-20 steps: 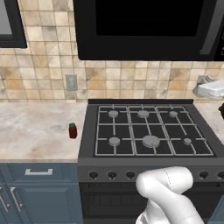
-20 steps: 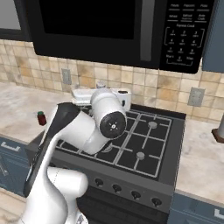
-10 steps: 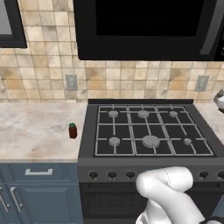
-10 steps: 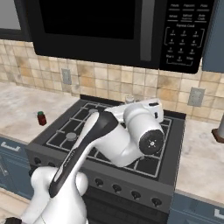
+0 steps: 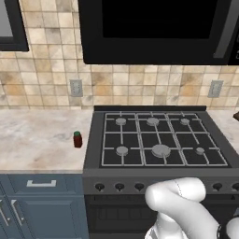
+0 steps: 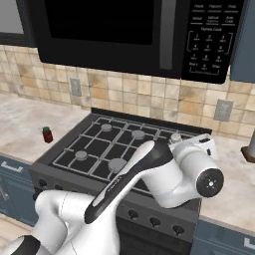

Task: Collect the paprika, ketchup, and shaker from the cabinet and place them next to the stove.

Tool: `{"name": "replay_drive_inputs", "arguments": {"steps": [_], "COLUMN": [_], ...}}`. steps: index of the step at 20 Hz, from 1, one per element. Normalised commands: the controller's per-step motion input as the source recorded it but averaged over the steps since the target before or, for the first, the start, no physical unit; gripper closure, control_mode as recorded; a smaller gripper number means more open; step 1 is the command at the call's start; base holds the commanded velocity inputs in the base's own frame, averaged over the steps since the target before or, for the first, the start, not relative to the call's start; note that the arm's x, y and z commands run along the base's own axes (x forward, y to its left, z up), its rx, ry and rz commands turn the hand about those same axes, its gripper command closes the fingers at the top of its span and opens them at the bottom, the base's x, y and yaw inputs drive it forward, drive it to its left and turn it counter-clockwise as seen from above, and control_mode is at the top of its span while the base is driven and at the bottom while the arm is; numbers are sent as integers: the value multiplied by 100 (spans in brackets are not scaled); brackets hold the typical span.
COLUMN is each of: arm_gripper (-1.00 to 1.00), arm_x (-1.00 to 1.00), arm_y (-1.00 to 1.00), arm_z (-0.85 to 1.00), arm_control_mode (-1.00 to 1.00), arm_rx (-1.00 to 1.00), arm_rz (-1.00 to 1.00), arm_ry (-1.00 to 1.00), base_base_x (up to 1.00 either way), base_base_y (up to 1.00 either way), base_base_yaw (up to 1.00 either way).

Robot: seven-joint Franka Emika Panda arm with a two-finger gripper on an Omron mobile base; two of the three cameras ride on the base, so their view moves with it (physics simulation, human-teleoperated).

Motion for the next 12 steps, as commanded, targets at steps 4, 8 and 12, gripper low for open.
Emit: {"name": "replay_drive_inputs", "arguments": {"steps": [4,8,12], "arm_gripper": [100,100,100], "arm_x": [0,1,1], "arm_y": [-56,-34,-26], "arm_z": [-47,-33,-35], "arm_control_mode": [-100,-100,-100], "arm_rx": [0,0,0], "arm_rz": [-4,0,0], "arm_ry": [6,10,12], "base_base_x": [0,0,0], "base_base_y": [0,0,0], "base_base_yaw": [0,0,0]}}
